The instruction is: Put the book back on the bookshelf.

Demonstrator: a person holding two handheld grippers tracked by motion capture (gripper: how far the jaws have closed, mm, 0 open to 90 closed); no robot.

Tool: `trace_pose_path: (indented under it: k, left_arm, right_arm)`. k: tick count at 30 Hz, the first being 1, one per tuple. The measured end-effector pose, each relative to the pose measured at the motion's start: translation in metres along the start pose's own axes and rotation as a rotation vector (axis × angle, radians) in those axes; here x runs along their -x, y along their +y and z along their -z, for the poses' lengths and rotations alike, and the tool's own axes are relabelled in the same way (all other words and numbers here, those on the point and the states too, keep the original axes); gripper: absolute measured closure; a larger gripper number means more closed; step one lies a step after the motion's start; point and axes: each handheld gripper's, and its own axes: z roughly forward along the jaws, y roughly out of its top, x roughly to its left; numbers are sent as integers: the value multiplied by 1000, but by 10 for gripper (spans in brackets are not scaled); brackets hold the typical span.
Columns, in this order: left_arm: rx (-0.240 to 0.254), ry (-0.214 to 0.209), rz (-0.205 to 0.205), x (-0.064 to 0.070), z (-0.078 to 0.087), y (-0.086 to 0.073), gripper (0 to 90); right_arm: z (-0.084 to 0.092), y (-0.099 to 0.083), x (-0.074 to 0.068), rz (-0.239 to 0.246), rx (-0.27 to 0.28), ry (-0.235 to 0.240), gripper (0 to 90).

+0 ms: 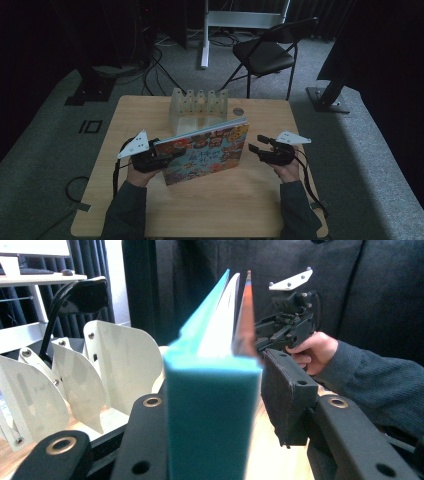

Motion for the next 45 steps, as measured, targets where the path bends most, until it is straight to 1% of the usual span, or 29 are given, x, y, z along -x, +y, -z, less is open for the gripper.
trace_pose_path:
  k: [3, 6, 10, 12, 16, 17, 19, 23, 28, 37, 42, 44, 45]
  left_arm:
    - [0, -6, -5, 1, -3, -1, 591]
    - [4, 6, -17, 4, -4, -1, 557]
    - [14, 4, -8, 4, -5, -3, 557]
    - [10, 5, -7, 4, -5, -5, 557]
    - [8, 24, -16, 5, -6, -7, 594]
    - [10, 22, -17, 5, -6, -7, 600]
    - [11, 28, -25, 5, -6, -9, 647]
    - [11, 9, -39, 6, -6, -9, 713]
    - [8, -5, -55, 8, -6, -9, 762]
    - [6, 1, -61, 14, -8, -9, 799]
    - [28, 14, -58, 16, -8, -12, 784]
    - [16, 16, -63, 17, -11, -15, 772]
    - [19, 15, -68, 17, -11, -16, 765]
  right_arm:
    - [0, -3, 2, 2, -14, -16, 403]
    - [0, -7, 3, 3, -27, -31, 402]
    - [0, -13, 6, -5, -44, -51, 400]
    - [0, -16, 7, -9, -51, -58, 399]
    - [1, -21, 10, -18, -64, -68, 398]
    - [1, -23, 10, -22, -66, -69, 398]
    - [1, -26, 12, -30, -69, -72, 398]
    - [2, -32, 14, -41, -78, -78, 398]
    - [3, -36, 16, -51, -84, -86, 398]
    - [3, -40, 19, -58, -97, -101, 398]
    - [3, -43, 20, -56, -107, -114, 397]
    - [2, -44, 20, -56, -112, -119, 397]
    - [2, -45, 21, -57, -116, -120, 397]
